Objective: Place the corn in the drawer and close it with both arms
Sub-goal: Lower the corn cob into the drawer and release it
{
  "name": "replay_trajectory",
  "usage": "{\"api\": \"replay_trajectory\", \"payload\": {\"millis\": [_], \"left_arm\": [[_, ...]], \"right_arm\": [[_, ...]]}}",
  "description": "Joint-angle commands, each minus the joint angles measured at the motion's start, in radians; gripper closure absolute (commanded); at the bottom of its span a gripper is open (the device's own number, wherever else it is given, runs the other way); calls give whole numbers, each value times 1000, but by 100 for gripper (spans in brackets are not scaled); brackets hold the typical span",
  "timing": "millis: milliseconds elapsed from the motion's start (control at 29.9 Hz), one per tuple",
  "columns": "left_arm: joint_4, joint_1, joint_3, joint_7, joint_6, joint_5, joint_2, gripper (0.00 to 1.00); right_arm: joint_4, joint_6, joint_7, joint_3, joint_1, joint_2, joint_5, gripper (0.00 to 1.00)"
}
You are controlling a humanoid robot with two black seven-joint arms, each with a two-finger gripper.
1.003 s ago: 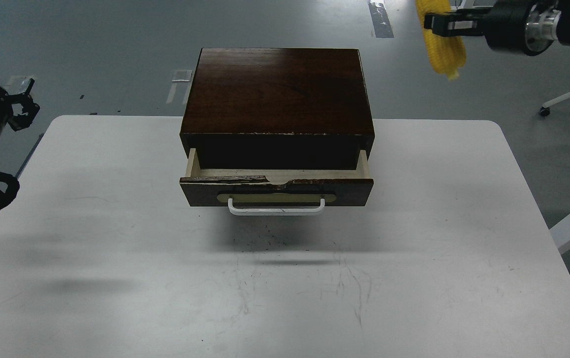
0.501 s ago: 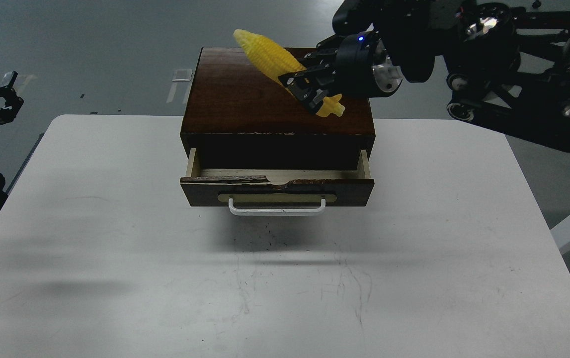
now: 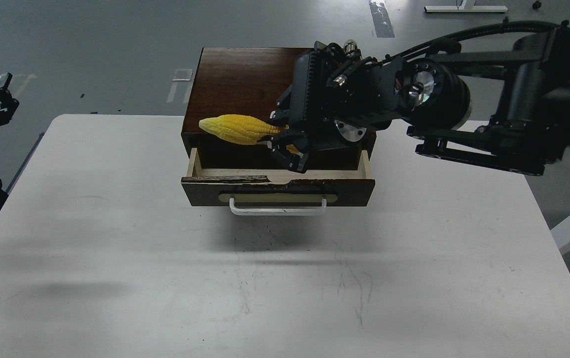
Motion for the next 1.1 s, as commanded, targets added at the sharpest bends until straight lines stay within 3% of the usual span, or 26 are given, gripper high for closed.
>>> {"api": "replay_trajectory", "payload": {"millis": [0,167,301,401,869,1003,1070], "left_arm": [[0,-2,-3,0,0,-2,3,2],[0,-2,-3,0,0,-2,4,2],[0,0,-3,0,0,-2,3,2],[0,0,-6,-2,0,-8,-2,2],[0,-2,-7,-2,0,-8,4,2],[0,-5,-9,0,0,-8,18,2],[0,-6,-9,0,0,-7,24,2]], "right_arm": [[0,0,9,-18,-23,6,-81,79],[0,0,12,-29,-27,4,-84,75],[-8,0,12,-24,-58,6,-83,46],[-11,0,11,-24,-72,7,-83,36],[-60,-1,25,0,-52,12,35,21],[-68,-1,25,85,-55,4,54,18],[-101,-1,25,167,-61,-6,137,10]]}}
